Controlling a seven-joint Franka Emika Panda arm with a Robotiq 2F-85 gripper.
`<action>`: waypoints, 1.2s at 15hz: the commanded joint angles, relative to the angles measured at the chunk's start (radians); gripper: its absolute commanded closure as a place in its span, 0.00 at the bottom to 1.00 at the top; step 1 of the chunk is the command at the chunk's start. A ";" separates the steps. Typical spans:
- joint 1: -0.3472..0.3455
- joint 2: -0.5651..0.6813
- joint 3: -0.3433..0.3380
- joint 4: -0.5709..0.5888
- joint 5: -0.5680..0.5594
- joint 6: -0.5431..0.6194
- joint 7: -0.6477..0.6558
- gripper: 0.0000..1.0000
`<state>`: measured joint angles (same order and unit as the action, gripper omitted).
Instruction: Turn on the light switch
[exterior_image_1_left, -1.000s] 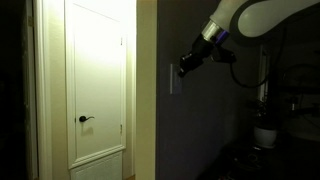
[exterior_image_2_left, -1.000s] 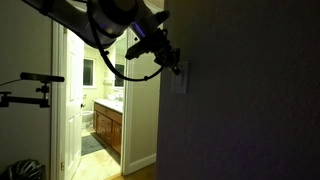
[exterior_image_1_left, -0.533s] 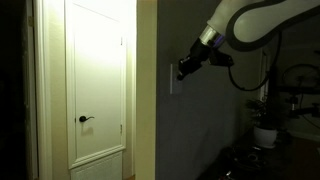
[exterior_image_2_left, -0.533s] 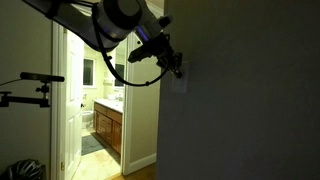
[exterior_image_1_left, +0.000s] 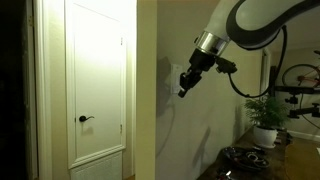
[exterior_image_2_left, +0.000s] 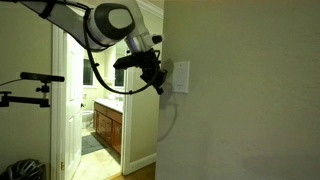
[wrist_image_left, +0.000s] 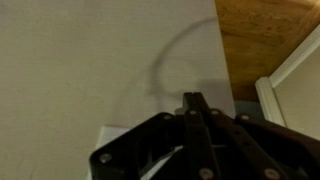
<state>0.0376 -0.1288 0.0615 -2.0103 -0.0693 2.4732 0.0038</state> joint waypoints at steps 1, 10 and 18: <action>0.020 -0.075 -0.008 -0.094 0.061 -0.122 -0.070 0.96; 0.024 -0.095 -0.009 -0.199 0.099 -0.345 -0.085 0.25; 0.019 -0.052 -0.003 -0.209 0.101 -0.361 -0.060 0.00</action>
<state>0.0531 -0.1813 0.0614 -2.2214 0.0327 2.1150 -0.0573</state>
